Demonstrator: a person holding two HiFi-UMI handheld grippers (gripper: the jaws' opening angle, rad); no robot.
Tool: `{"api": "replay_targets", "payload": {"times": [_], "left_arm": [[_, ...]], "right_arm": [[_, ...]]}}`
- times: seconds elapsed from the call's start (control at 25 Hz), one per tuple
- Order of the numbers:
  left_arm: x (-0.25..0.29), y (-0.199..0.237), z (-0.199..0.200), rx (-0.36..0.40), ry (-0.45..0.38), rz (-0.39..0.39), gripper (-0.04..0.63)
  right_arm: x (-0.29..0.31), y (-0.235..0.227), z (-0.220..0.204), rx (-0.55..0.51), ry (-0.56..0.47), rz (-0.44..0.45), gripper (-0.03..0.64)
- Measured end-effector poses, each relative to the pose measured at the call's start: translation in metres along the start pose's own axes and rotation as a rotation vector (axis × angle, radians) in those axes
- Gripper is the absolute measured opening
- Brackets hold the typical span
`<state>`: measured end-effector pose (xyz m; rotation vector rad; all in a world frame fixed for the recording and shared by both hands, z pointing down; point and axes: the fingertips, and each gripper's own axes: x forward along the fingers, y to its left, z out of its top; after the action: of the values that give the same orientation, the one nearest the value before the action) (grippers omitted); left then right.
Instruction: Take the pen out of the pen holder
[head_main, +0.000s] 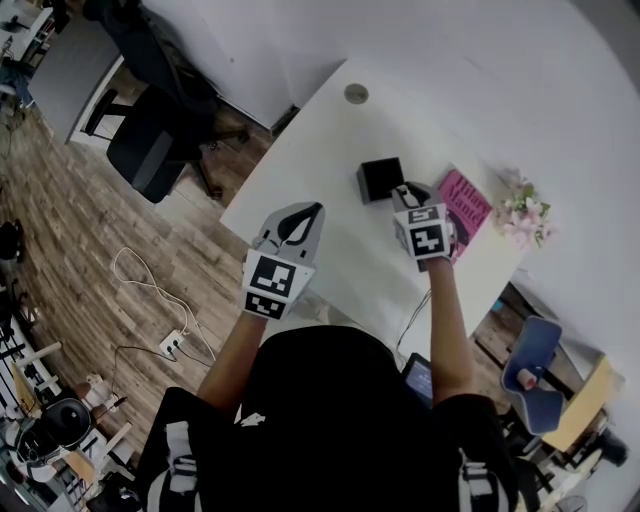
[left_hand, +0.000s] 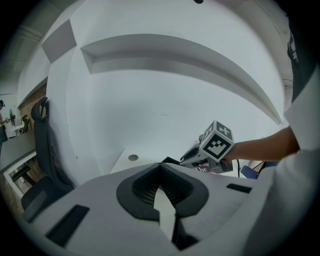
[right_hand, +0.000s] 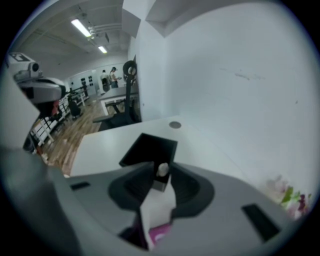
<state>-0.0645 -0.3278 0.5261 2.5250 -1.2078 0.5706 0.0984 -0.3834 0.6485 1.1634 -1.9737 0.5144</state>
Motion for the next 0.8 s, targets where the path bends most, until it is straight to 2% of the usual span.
{"api": "replay_targets", "payload": {"times": [0.24,0.8], "left_arm": [[0.002,-0.003,0.000,0.002,0.002,-0.008,0.022],[-0.006,-0.002,0.009,0.017,-0.023,-0.009,0.021]], "right_arm": [[0.001,0.004,0.000,-0.009,0.005,0.004,0.084],[-0.013,0.006,0.011,0.001,-0.033,0.003,0.080]]}}
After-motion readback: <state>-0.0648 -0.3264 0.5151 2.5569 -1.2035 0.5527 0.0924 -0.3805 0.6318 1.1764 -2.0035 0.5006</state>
